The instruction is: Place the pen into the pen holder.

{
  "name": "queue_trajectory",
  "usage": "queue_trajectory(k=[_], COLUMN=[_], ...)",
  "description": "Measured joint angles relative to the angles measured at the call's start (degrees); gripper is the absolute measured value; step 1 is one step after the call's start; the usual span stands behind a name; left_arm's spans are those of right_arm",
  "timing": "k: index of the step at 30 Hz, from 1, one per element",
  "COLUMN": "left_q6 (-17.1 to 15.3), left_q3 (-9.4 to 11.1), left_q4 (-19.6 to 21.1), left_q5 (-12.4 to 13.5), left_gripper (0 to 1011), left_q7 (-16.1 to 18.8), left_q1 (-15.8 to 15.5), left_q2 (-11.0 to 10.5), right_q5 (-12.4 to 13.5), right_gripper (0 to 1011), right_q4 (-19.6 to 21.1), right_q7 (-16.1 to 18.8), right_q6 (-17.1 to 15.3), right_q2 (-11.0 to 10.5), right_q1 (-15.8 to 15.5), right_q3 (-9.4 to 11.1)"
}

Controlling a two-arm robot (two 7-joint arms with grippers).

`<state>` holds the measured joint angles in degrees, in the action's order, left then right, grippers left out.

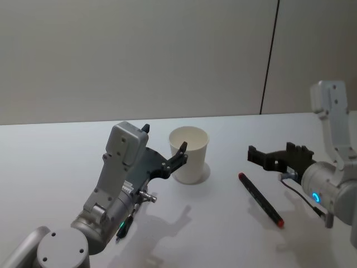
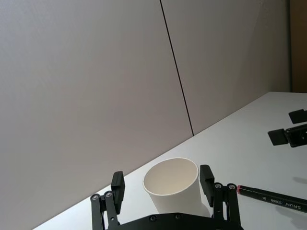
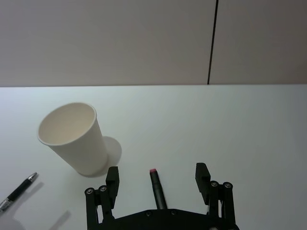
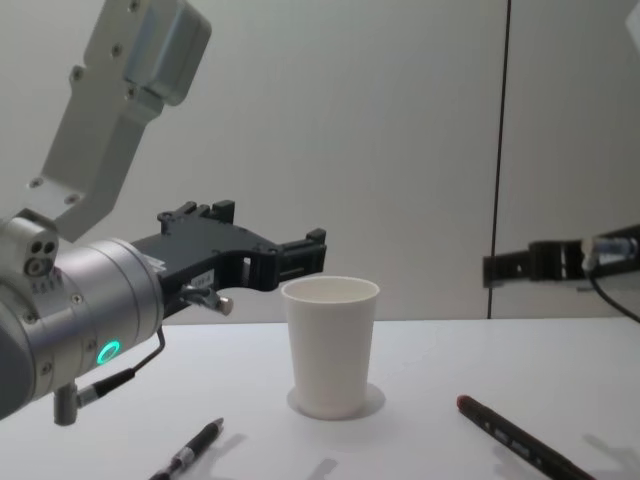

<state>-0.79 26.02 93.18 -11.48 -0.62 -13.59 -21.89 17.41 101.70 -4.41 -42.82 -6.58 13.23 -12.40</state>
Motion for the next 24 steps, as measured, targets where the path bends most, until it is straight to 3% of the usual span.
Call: queue_trajectory(k=[11, 24], left_q6=[0.0, 0.0], left_q3=[0.0, 0.0], left_q4=[0.0, 0.0], left_q5=[0.0, 0.0], left_gripper=[1000, 1000], left_q7=[0.0, 0.0], left_q1=[0.0, 0.0], left_q2=[0.0, 0.0], right_q5=[2.25, 1.39], right_gripper=[1002, 1002], right_q4=[-0.76, -3.34], right_q7=[-2.77, -2.54], right_q6=[-4.78, -9.73], right_q2=[0.39, 0.18], right_q1=[-0.17, 1.12], right_q3=[1.7, 2.7])
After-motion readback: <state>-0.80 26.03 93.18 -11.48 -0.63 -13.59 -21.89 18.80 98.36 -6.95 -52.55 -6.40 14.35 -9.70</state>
